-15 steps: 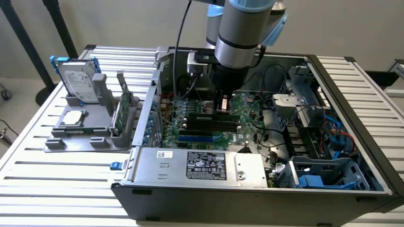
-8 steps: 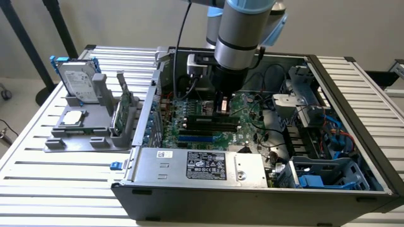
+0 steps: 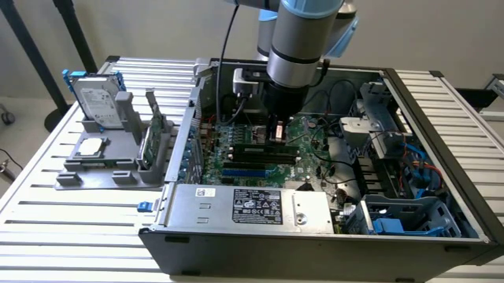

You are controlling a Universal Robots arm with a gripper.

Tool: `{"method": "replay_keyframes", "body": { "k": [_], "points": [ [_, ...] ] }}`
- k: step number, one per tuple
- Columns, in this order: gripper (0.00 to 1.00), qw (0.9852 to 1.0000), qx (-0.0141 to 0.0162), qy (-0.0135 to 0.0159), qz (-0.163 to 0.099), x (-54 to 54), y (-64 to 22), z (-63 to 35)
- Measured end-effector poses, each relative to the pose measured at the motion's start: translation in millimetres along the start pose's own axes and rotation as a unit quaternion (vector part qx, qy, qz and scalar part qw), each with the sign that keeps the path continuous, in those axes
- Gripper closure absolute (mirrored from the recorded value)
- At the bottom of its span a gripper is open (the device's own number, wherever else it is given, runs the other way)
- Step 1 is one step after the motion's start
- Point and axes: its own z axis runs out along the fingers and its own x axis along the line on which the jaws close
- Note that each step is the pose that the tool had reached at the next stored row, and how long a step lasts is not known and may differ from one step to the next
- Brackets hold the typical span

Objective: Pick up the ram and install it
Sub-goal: 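Insert the ram into the slot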

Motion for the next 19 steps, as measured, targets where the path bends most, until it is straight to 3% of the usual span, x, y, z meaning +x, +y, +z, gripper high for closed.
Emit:
{"method": "replay_keyframes", "body": {
  "k": [19],
  "points": [
    [0.86, 1.0, -0.0012, 0.0028, 0.0, -1.8, -0.1, 8.1]
  ]
}}
